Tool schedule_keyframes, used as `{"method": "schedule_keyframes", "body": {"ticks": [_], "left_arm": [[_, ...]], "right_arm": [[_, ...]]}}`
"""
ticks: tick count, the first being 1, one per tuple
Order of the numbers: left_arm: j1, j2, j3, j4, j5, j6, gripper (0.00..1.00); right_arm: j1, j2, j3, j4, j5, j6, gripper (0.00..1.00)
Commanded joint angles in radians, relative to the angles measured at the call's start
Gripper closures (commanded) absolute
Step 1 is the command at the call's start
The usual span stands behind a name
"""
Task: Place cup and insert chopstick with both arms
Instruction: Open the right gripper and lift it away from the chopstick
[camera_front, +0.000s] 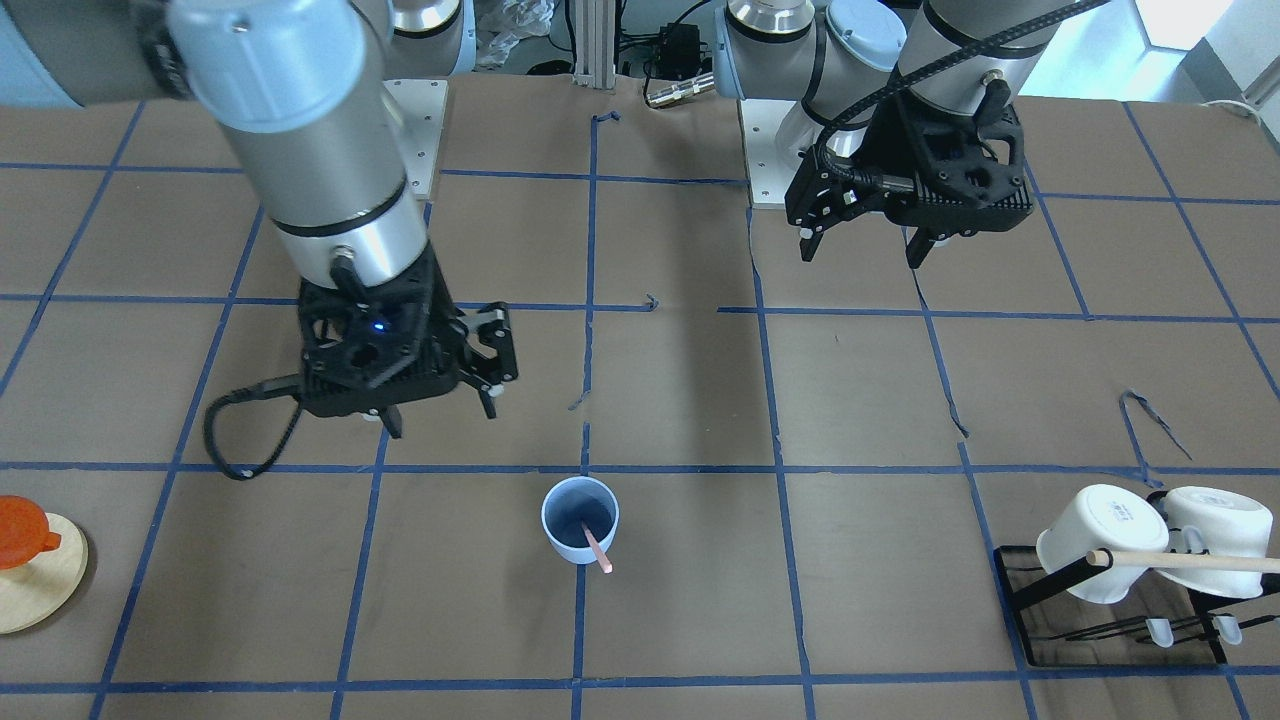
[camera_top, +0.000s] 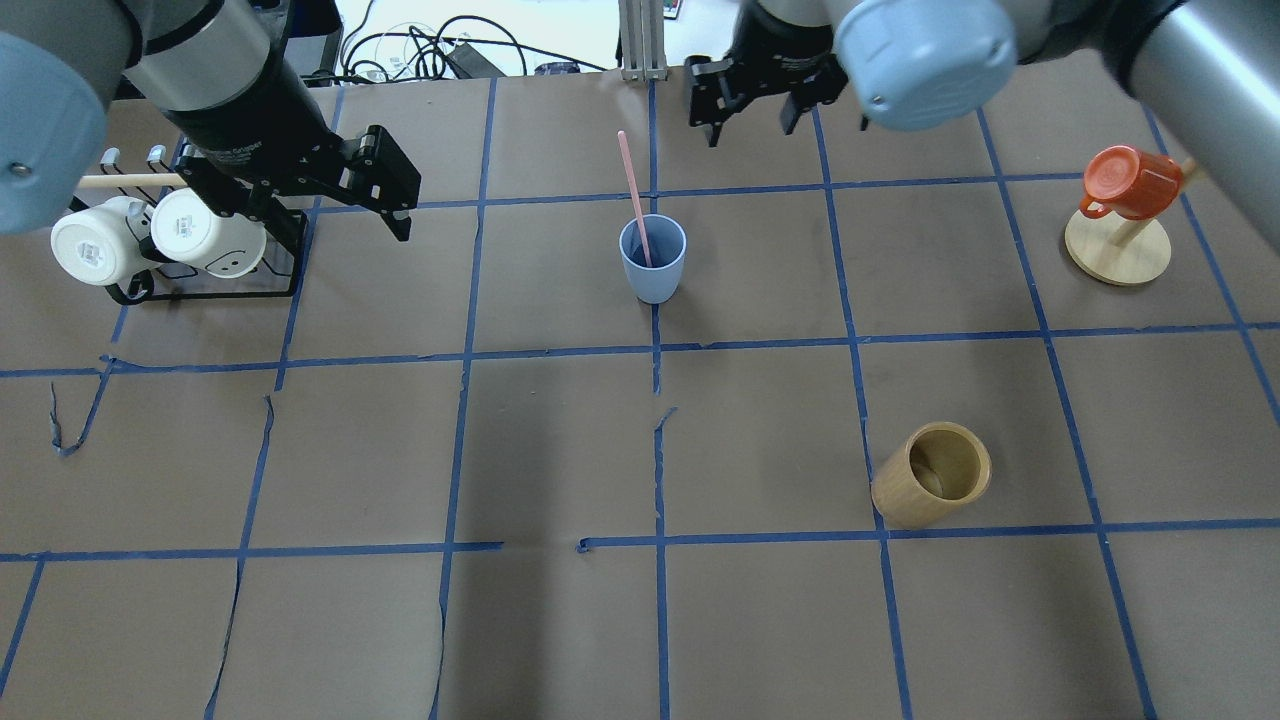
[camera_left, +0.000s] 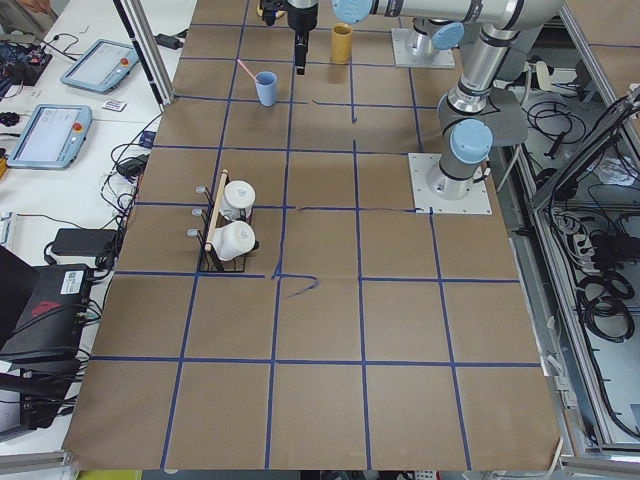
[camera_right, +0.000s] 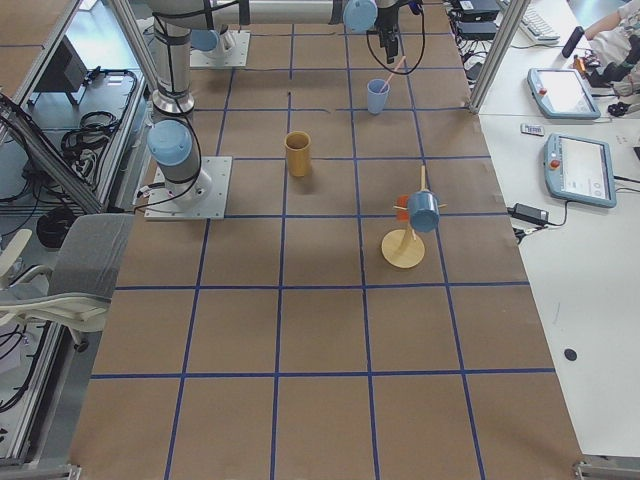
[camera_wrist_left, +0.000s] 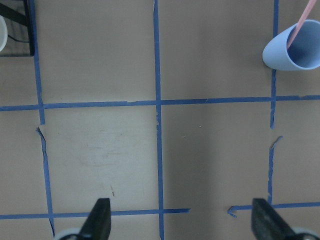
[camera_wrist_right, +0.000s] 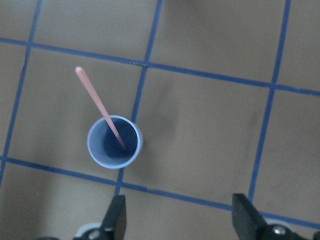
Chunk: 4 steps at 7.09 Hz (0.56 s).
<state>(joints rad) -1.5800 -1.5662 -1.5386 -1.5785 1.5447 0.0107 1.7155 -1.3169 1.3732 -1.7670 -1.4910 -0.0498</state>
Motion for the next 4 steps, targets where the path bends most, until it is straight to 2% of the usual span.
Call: {"method": "schedule_keyframes", "body": {"ticks": [1, 2, 3, 4], "left_arm": [[0.0, 0.0, 0.0, 0.0, 0.0, 0.0, 0.0], [0.0, 0.0, 0.0, 0.0, 0.002, 0.0, 0.0], [0.0, 0.0, 0.0, 0.0, 0.0, 0.0, 0.0], [0.0, 0.0, -0.002, 0.0, 0.0, 0.0, 0.0]], "right_arm": [[-0.06, -0.184, 0.122, 0.202, -0.073, -0.109, 0.11], [-0.065, -0.291, 0.218, 0.202, -0.084, -0.12, 0.03], [-0.085, -0.354, 0.234, 0.189, -0.069, -0.136, 0.0], [-0.108, -0.357, 0.234, 0.19, -0.065, -0.137, 0.0]]}}
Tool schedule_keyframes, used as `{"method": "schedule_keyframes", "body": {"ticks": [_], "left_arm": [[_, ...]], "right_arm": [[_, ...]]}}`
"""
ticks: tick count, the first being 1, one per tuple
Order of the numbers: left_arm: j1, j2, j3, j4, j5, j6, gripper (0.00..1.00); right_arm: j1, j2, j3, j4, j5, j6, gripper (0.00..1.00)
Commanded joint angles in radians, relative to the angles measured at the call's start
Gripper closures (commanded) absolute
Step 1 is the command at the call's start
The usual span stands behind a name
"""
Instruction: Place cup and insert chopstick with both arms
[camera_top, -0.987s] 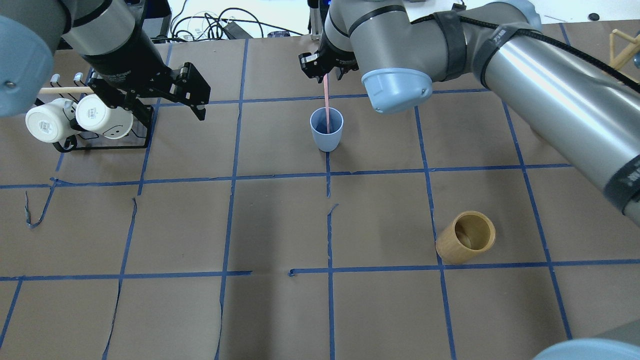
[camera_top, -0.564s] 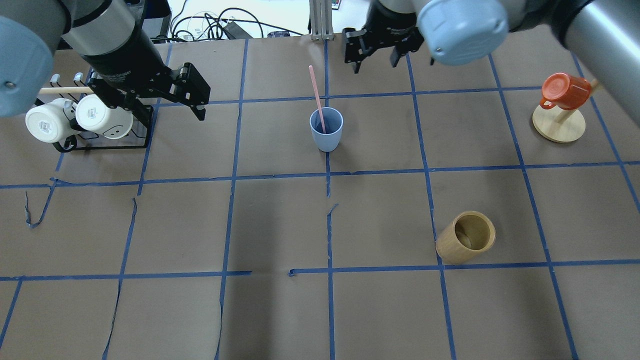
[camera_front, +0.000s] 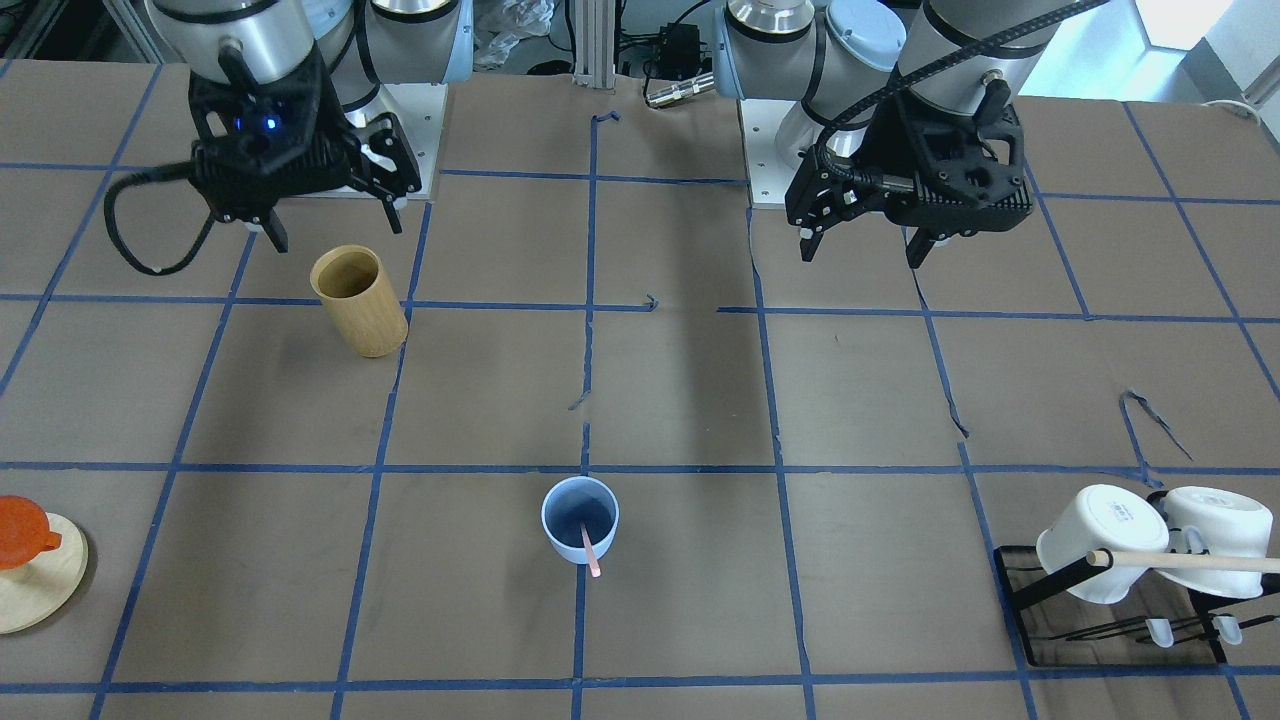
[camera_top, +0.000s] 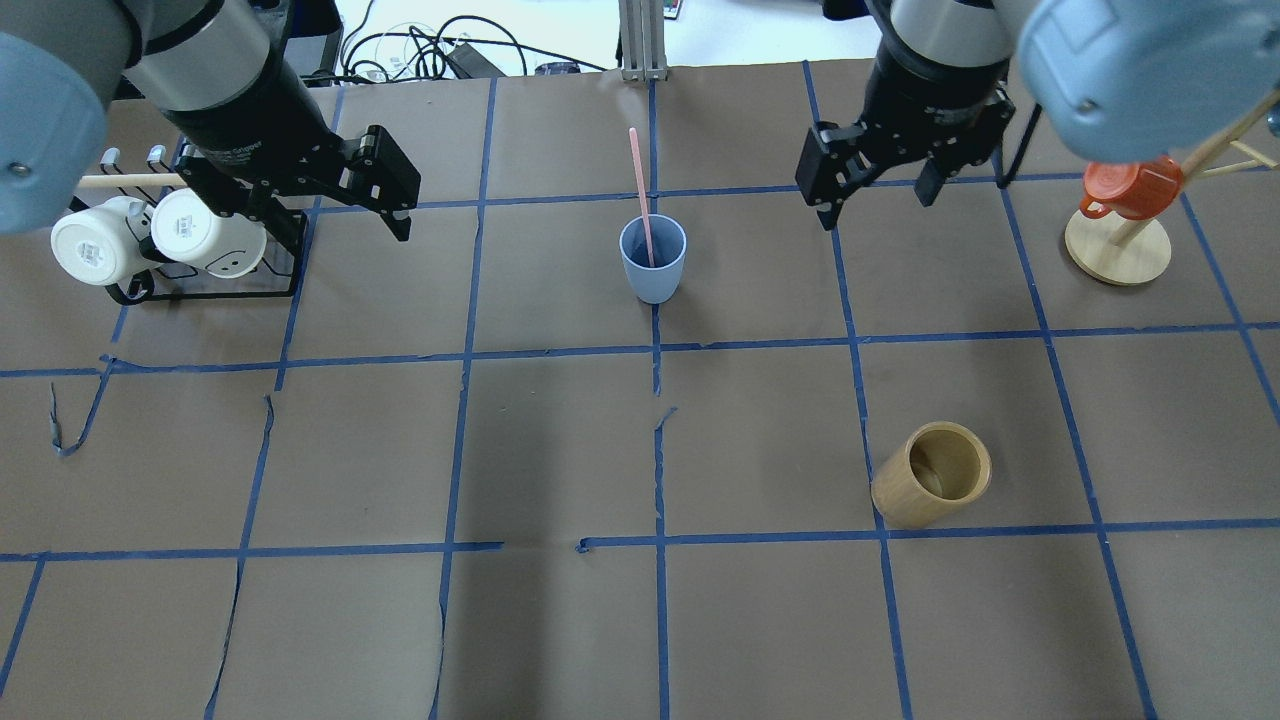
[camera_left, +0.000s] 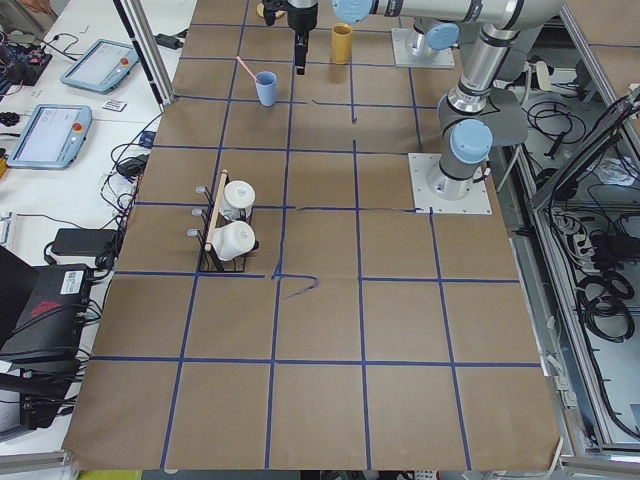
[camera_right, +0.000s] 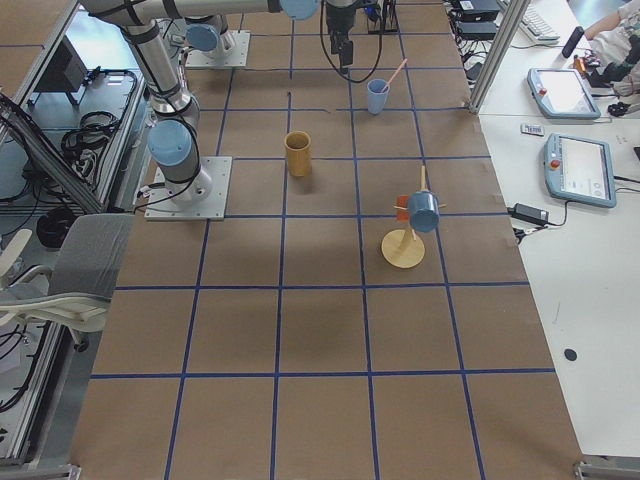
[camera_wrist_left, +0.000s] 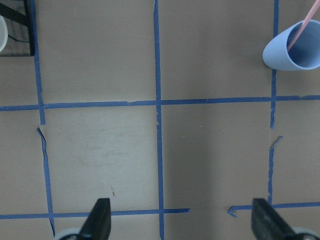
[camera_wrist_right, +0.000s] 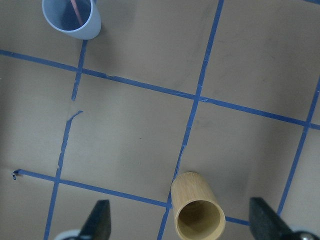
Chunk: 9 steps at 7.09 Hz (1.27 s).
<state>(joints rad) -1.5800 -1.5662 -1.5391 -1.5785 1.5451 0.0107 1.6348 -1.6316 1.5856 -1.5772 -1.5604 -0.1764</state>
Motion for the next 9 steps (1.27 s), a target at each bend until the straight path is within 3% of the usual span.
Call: {"method": "schedule_keyframes", "body": {"ticks": [1, 3, 6, 9], "left_arm": [[0.0, 0.0, -0.001, 0.0, 0.0, 0.0, 0.0], [0.0, 0.0, -0.001, 0.0, 0.0, 0.0, 0.0], [0.0, 0.0, -0.001, 0.002, -0.002, 0.0, 0.0], [0.0, 0.0, -0.003, 0.002, 0.0, 0.0, 0.0]], "right_arm": [[-0.044, -0.042, 0.024, -0.001, 0.003, -0.009, 0.0], [-0.053, -0.039, 0.014, -0.001, 0.019, -0.009, 0.0], [-0.05, -0.001, -0.073, 0.016, 0.014, -0.006, 0.0], [-0.052, 0.001, -0.062, 0.022, 0.014, -0.008, 0.0]]}}
